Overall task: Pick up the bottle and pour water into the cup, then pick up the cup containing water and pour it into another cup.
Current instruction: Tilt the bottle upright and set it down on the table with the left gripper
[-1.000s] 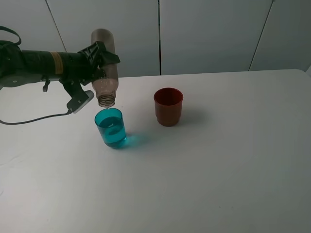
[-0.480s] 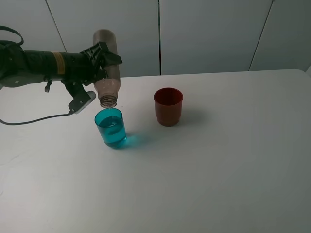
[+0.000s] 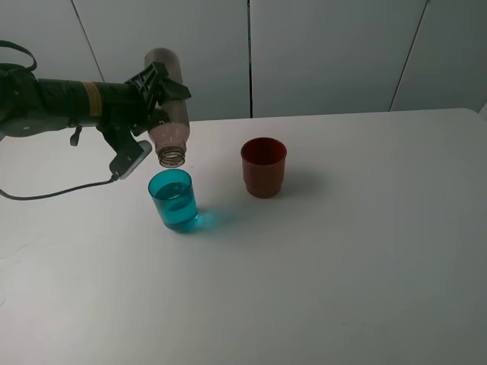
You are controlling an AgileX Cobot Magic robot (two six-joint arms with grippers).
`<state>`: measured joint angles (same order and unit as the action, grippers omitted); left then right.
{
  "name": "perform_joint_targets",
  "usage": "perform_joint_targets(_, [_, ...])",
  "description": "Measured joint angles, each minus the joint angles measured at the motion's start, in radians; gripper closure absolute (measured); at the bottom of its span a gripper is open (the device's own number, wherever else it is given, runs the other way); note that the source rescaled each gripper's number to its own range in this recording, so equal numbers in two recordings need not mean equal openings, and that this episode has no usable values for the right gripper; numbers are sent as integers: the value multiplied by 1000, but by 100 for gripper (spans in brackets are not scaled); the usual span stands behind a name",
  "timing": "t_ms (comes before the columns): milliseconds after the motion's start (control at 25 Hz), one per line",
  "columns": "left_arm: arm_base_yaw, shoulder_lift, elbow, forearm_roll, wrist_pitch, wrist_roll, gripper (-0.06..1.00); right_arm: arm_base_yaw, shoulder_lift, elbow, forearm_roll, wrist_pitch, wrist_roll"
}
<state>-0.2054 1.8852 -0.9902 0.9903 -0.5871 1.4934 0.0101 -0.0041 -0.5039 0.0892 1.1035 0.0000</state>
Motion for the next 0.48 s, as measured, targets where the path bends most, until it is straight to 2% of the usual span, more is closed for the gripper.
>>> perform_joint_targets(280, [9, -6, 50, -34, -25, -177, 94, 0, 0, 0, 0, 0, 0])
perform_joint_targets(360, [25, -9, 66, -66, -50, -273, 94, 0, 0, 0, 0, 0, 0])
perform_joint_targets(480, [52, -27, 74, -94, -62, -472, 94, 0, 0, 0, 0, 0, 0])
